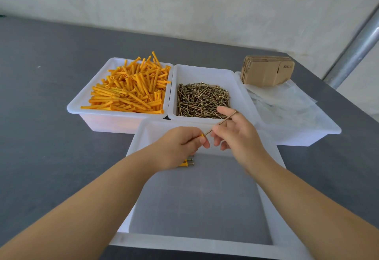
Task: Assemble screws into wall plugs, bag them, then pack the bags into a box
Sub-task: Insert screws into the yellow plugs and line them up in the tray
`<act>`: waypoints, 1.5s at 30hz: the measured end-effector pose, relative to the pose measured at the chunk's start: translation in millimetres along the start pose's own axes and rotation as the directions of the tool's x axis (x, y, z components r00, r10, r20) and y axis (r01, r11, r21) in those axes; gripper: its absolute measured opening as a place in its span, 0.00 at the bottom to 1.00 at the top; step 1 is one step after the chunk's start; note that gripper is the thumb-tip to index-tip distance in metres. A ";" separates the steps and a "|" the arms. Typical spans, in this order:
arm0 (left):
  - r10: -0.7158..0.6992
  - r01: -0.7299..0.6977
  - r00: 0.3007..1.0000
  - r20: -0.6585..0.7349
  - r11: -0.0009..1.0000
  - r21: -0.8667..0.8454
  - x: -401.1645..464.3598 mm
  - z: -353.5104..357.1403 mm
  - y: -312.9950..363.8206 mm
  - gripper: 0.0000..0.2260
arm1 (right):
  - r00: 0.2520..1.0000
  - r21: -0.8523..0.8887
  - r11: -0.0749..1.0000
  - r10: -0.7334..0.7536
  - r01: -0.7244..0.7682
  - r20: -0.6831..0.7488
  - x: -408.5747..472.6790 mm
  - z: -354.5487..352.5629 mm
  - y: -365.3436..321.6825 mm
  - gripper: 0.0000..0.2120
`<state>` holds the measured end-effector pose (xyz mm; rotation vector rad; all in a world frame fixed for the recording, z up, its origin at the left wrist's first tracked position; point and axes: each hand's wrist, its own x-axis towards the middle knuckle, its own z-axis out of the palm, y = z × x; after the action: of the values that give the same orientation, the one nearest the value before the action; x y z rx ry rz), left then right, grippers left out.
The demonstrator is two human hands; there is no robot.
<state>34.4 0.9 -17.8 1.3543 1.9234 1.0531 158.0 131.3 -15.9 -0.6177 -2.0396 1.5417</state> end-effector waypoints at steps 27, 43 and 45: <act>-0.068 0.061 0.990 -0.121 0.996 -0.067 -2.0 -3.8 -1.3 0.14 | 0.959 -0.492 0.824 -0.263 0.281 0.109 -11.0 7.4 1.3 0.10; 0.141 -0.071 0.813 -0.564 0.987 0.144 -2.8 -9.8 -2.1 0.09 | 0.876 -0.776 0.506 0.078 0.377 0.476 -4.3 45.8 21.9 0.06; 0.149 -0.055 0.819 -0.555 0.982 0.183 -2.3 -9.6 -1.9 0.08 | 0.879 -0.774 0.501 0.052 0.388 0.475 1.0 52.7 21.2 0.05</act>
<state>26.6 -4.4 -14.3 1.3390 2.4257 1.5181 124.8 98.5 -48.4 -0.3509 -3.1167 0.4210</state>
